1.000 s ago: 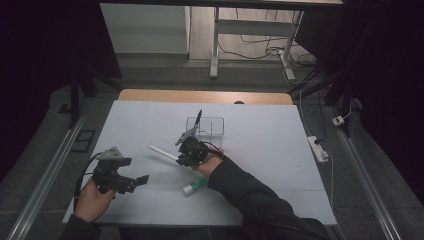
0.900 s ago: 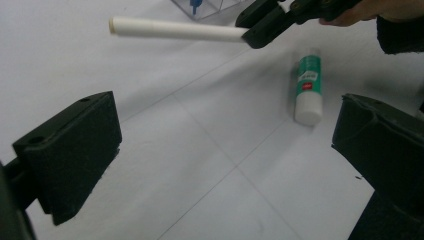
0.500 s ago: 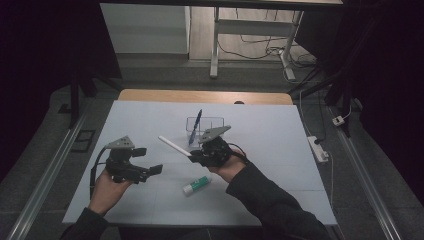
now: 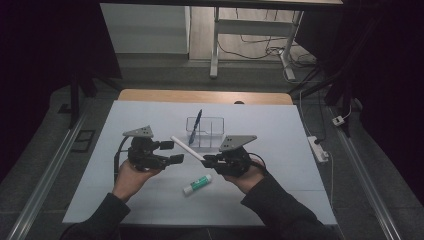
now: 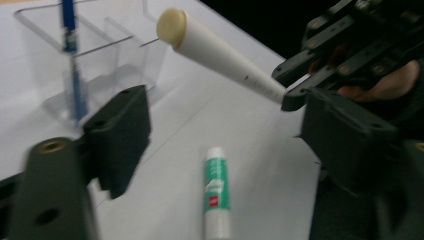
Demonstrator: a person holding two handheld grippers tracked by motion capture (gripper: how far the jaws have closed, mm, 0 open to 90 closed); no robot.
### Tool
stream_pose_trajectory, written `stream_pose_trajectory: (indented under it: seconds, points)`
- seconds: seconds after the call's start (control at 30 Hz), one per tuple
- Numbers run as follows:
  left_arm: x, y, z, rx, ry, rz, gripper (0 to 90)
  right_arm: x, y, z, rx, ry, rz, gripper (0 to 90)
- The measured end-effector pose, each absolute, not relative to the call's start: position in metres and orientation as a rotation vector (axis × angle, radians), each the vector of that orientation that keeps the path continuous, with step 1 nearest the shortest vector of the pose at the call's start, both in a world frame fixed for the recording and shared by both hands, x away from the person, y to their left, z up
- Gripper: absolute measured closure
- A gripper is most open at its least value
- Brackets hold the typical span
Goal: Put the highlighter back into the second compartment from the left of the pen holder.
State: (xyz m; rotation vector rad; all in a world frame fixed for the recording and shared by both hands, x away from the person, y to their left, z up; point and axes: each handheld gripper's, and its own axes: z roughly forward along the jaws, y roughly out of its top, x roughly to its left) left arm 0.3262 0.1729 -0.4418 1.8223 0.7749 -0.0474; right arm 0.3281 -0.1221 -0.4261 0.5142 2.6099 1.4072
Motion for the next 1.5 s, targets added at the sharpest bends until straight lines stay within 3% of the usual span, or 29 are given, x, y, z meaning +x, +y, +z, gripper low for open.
stream_pose_trajectory:
  seconds: [0.1, 0.53, 0.8, 0.93, 1.5]
  points:
    - [0.330, 0.171, -0.440, 1.802, 0.740, -0.093, 34.0, 0.325, -0.127, -0.426, 0.515, 2.605, 1.417, 79.1]
    - [0.338, 0.175, -0.443, 1.696, 0.710, -0.245, 64.4, 0.321, -0.129, -0.426, 0.482, 2.607, 1.446, 79.1]
    - [0.342, 0.176, -0.447, 1.663, 0.686, -0.352, 76.8, 0.322, -0.126, -0.431, 0.461, 2.651, 1.410, 78.8]
    - [0.340, 0.173, -0.444, 1.700, 0.684, -0.331, 78.5, 0.323, -0.123, -0.436, 0.462, 2.667, 1.376, 77.7]
    - [0.357, 0.164, -0.405, 1.876, 0.698, -0.074, 78.6, 0.321, -0.154, -0.438, 0.681, 2.708, 1.349, 24.7]
